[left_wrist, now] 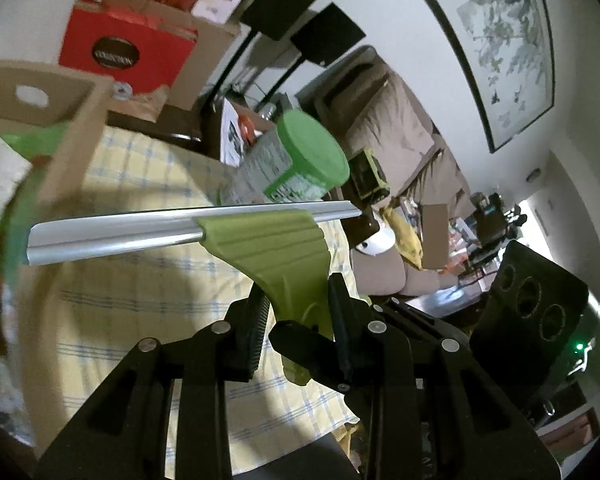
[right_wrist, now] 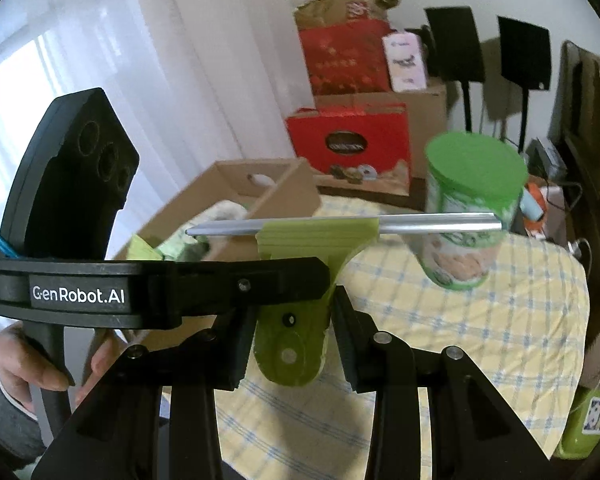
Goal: Organize objects
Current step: 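Lower the squeegee into the box and open the right tool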
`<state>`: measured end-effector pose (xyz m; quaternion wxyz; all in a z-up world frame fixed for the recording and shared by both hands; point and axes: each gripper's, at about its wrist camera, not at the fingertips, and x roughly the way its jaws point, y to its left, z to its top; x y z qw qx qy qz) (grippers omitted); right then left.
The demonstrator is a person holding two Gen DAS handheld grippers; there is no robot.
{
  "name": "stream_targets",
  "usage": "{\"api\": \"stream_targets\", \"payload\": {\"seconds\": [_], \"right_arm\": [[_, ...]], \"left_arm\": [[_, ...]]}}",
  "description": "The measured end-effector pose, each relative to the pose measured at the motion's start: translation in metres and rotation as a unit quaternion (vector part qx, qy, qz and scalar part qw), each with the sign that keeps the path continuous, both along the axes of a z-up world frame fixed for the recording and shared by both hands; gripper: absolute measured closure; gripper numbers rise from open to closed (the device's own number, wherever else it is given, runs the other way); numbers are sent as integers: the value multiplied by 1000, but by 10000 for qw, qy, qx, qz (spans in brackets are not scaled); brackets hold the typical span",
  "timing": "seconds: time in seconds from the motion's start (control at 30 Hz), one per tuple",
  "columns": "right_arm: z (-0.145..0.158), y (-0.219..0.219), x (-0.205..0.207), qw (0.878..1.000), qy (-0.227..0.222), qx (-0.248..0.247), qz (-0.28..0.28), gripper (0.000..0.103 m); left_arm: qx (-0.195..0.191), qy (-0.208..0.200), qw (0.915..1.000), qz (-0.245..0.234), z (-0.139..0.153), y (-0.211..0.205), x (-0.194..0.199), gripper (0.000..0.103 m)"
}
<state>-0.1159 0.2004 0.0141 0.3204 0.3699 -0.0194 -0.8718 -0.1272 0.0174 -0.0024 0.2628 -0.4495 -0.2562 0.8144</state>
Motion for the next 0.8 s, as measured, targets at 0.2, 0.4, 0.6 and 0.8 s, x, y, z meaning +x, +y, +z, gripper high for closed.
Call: {"api": "stream_targets", "payload": {"seconds": [0.2,0.4,0.6,0.8], "right_arm": [[11,-37,5,9998,115,-23,173,66],[14,-73,8,9991,105,-41,397,66],[17,-114,7,9973,113,-89,725,66],[14,-150,-1,9953,61,-142,955,66]], "left_arm": [[-185,93,9996,203,17,-31,10,76],[-110,77,9988,466,20,-69,18,76],[-144,100,9970,752,24,-111,27,76],[-203,19,9952,953,22,-147,25,76]]}}
